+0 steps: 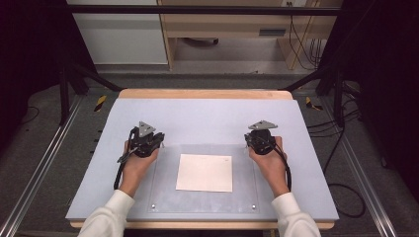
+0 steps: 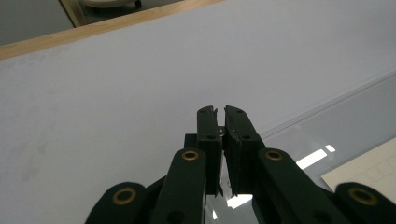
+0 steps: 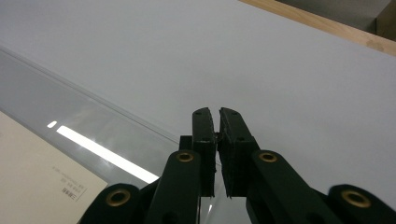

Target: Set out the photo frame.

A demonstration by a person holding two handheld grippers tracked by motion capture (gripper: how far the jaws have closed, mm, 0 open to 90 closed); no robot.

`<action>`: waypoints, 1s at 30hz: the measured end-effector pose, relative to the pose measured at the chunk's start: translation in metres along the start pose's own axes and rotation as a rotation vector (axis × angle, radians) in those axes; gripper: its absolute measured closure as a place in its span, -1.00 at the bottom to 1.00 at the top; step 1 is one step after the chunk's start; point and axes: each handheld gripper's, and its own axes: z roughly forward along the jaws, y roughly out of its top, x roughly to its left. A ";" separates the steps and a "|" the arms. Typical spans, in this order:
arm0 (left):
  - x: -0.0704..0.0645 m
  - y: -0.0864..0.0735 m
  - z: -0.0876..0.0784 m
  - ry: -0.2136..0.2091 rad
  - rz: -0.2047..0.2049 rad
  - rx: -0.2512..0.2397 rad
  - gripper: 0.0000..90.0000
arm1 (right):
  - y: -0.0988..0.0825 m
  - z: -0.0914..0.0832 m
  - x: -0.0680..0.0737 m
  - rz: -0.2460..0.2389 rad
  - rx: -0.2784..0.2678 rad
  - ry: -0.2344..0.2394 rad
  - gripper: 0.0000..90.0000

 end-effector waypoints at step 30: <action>0.021 0.025 0.014 -0.115 -0.016 0.163 0.89 | 0.028 0.012 -0.014 0.056 0.170 0.070 0.92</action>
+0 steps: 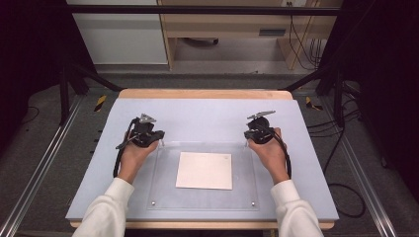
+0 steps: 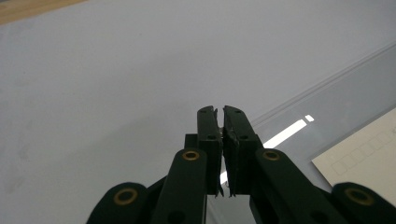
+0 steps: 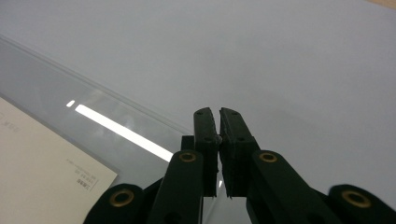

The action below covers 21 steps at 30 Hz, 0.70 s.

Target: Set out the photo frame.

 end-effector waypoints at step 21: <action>0.012 0.008 0.007 -0.060 -0.035 0.039 0.89 | 0.002 0.005 -0.012 0.047 -0.018 0.070 0.91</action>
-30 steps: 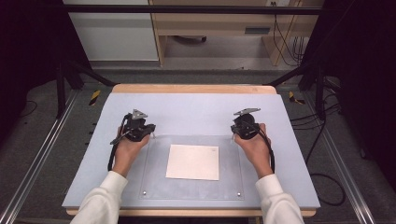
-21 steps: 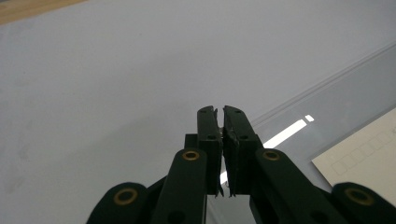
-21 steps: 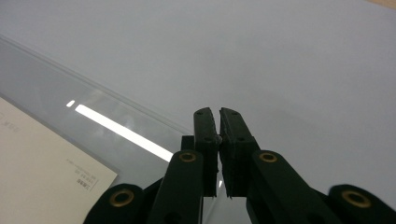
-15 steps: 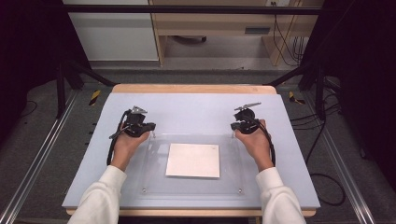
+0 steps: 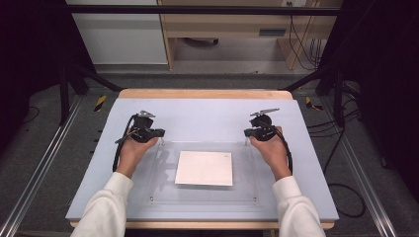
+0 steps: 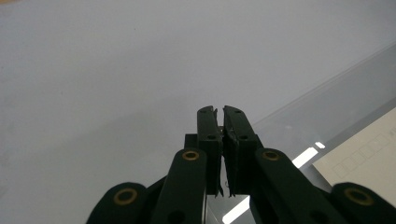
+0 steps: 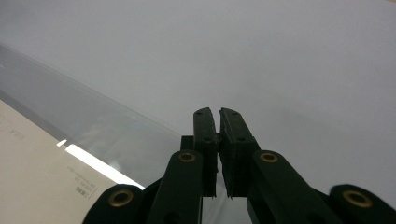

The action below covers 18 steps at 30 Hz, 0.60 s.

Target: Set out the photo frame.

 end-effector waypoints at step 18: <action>0.001 0.003 0.000 -0.005 -0.013 0.028 0.89 | -0.003 -0.004 0.004 -0.044 -0.031 -0.038 0.76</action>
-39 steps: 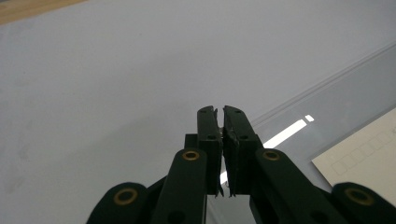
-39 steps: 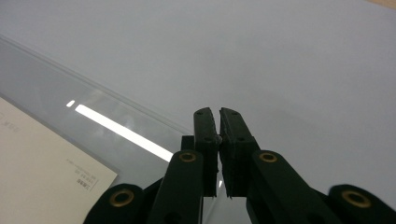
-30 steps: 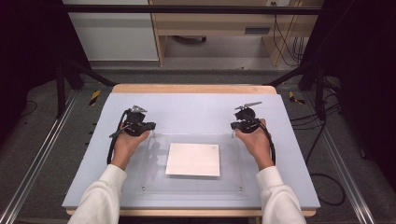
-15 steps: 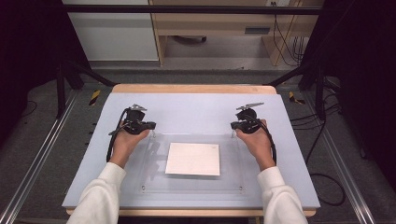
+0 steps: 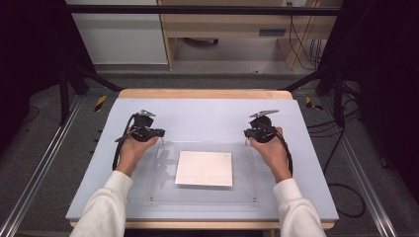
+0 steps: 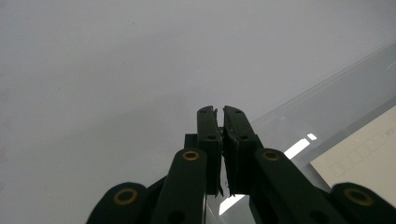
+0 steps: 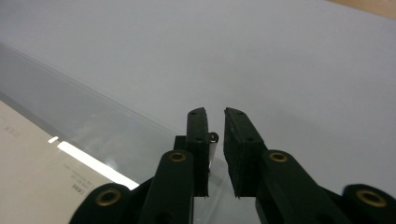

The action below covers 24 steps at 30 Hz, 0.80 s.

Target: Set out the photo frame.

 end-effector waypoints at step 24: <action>0.001 0.004 0.002 -0.008 0.000 0.032 0.89 | -0.125 -0.119 0.032 -0.226 -0.222 -0.017 -0.60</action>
